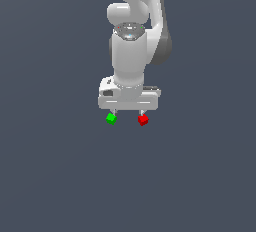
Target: Stack the red cube on top of the green cube.
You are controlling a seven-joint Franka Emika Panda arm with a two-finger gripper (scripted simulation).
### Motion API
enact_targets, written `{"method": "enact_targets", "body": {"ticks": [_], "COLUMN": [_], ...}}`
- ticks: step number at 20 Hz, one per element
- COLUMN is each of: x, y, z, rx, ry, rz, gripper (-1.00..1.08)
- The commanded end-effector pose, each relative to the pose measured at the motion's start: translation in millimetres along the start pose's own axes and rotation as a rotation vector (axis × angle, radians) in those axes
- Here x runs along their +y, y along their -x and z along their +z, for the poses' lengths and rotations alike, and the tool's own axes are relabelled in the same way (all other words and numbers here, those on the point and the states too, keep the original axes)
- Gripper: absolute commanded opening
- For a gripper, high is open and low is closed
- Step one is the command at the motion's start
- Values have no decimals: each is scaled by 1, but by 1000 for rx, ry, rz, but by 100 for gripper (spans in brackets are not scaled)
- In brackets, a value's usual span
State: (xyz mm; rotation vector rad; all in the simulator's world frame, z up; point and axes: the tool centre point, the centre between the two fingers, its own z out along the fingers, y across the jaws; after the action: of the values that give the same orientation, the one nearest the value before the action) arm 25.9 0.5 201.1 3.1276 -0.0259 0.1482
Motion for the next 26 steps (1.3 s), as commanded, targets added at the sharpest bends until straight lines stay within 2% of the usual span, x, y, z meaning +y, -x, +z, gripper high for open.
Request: {"method": "enact_targets", "body": {"ticks": [1,6,11,19,26], "x": [0,-6,-22,-61,-78], "y": [0,4,18,63,93], "z": [0,7,29,86,118], "rx": [0,-5,-21,-64,-88], "ry": [0,-2,-8,-25,-33], "rz": [0,-27,-107,-328,-450], "gripper": [100,100,100,100,100]}}
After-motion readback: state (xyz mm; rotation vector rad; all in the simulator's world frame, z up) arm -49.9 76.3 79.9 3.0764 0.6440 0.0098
